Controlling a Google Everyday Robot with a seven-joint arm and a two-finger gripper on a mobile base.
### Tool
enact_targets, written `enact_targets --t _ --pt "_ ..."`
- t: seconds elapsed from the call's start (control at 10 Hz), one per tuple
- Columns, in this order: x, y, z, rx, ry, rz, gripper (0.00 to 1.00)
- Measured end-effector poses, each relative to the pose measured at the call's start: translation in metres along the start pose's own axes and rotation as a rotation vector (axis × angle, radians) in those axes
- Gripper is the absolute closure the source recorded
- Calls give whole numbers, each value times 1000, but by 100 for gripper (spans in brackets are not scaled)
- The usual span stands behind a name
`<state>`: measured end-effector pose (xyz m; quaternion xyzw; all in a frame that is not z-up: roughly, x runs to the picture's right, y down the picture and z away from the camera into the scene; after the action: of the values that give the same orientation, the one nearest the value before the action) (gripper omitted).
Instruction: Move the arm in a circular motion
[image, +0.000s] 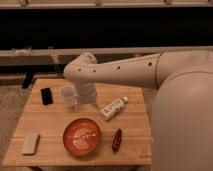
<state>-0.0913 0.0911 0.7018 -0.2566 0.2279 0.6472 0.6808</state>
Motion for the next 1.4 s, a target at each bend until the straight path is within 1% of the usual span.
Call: enact_targets --t 0.4,0.7,0.9,1.0,1.2,1.4 --pt "-1 -10 -3 1 -5 3 35" --pt "2 -15 -6 5 -9 6 35" --pt "0 -17 -9 -1 -15 3 35" --pt "-4 -25 -10 0 -18 5 35" --pt "1 -30 -11 6 -17 8 35" --pt "11 -26 -13 3 -20 3 35"
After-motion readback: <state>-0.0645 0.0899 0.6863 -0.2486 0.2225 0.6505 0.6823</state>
